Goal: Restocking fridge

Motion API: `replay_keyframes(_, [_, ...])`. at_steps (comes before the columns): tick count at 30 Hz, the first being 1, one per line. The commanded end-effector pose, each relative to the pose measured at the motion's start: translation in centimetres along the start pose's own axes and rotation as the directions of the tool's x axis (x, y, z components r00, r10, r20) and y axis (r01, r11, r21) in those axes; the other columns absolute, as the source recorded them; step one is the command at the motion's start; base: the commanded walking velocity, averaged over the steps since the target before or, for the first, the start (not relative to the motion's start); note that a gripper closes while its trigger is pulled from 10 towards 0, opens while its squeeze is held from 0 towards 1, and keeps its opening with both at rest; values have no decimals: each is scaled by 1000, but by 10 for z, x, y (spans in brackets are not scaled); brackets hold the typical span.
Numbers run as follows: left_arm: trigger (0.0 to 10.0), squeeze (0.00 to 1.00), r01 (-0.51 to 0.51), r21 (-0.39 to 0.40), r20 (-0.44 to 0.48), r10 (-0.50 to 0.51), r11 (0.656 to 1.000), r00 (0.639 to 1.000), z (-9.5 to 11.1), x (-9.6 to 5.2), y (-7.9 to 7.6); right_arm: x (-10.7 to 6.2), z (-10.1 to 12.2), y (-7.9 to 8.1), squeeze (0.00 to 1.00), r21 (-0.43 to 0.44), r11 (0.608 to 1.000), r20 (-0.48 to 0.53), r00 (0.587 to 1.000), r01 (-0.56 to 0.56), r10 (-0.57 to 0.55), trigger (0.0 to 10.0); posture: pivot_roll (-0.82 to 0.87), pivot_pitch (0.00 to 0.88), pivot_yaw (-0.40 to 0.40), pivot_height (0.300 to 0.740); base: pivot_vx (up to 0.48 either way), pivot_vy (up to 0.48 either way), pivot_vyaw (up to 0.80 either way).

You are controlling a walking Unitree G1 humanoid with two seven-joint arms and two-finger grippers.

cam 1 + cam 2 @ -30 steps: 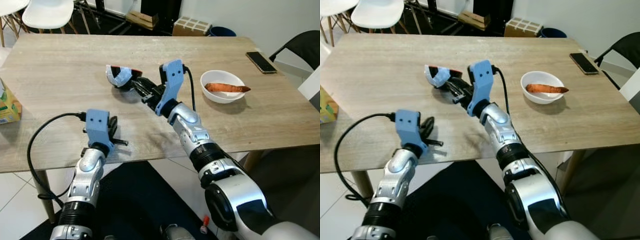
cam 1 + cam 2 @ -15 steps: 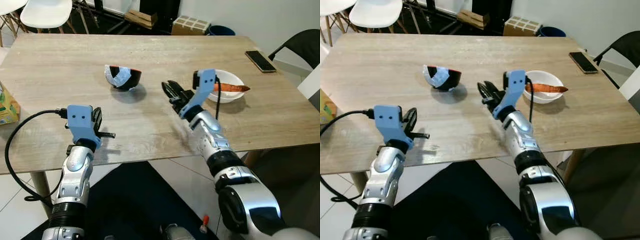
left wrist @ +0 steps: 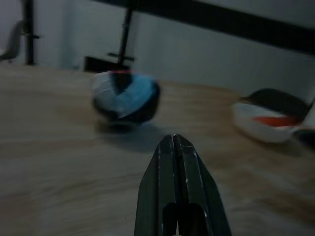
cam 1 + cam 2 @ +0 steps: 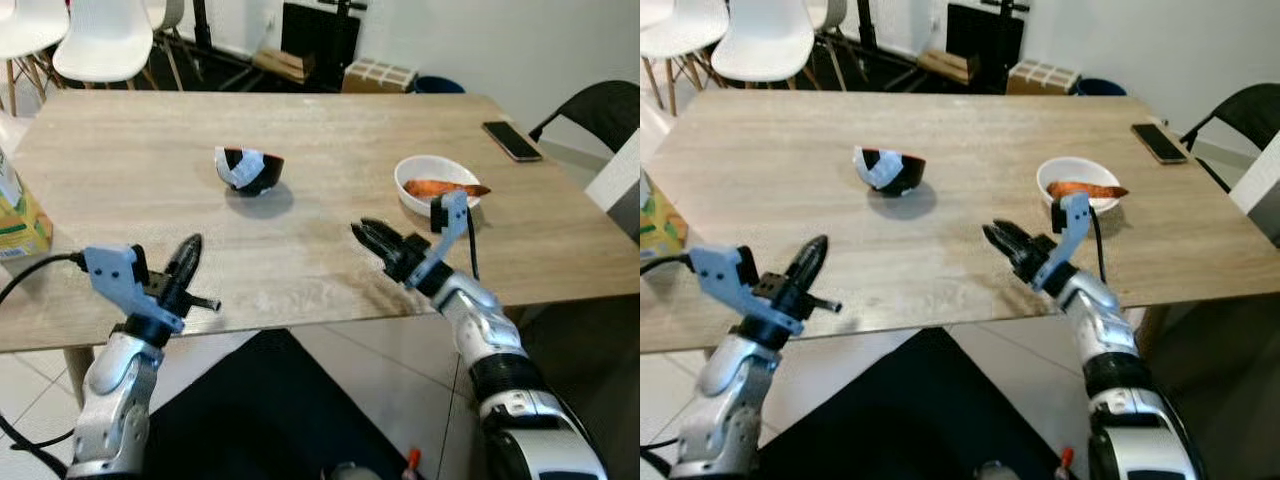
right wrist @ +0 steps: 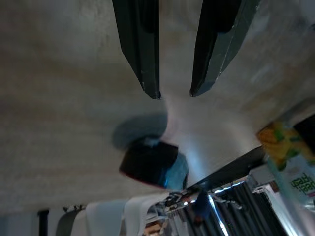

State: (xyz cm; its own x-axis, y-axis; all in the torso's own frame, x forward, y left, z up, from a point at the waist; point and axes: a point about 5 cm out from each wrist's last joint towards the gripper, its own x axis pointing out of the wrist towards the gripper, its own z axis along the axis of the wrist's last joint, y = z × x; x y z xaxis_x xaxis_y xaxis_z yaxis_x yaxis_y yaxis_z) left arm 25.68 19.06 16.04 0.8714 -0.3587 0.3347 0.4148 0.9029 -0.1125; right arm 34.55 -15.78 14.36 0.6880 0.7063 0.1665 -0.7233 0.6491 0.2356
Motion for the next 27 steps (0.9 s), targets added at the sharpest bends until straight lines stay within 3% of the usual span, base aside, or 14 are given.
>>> replay_keyframes(1, [10000,0,96,-20,-18,-96,995,995,4,-4,-8,-9,0,2,0,22,999,-16,999,-49,50,10000,-80,42,-61,740,0,0,0])
replay_keyframes(6, [10000,0,251,-78,-94,-257,965,962,2,-17,-22,-23,-1,18,0,122,967,-55,971,-223,230,10000,-82,75,-63,740,0,0,0])
replay_keyframes(11, [10000,0,302,-105,-183,-317,948,931,-7,-32,-24,-37,-8,28,0,207,925,-136,927,-319,350,10000,-84,91,-62,740,0,0,0])
replay_keyframes(15, [10000,0,271,-147,-230,-300,951,926,-18,-42,-26,-50,-15,36,0,306,880,-179,886,-364,428,10000,-86,111,-67,740,0,0,0])
replay_keyframes(21, [10000,0,242,-188,-336,-294,952,895,-42,-57,-31,-55,-22,43,0,371,848,-229,848,-378,478,10000,-92,127,-72,740,0,0,0])
replay_keyframes(23, [10000,0,196,-164,-434,-250,967,866,-60,-70,-29,-60,-34,46,0,387,845,-319,806,-369,498,10000,-91,131,-75,740,0,0,0])
replay_keyframes(26, [10000,0,178,-147,-480,-227,973,847,-68,-77,-27,-63,-40,47,0,392,846,-371,779,-362,506,10000,-90,132,-77,740,0,0,0])
replay_keyframes(27, [10000,0,162,-131,-536,-207,978,819,-77,-86,-25,-68,-47,48,0,395,846,-422,748,-358,513,10000,-90,132,-77,740,0,0,0])
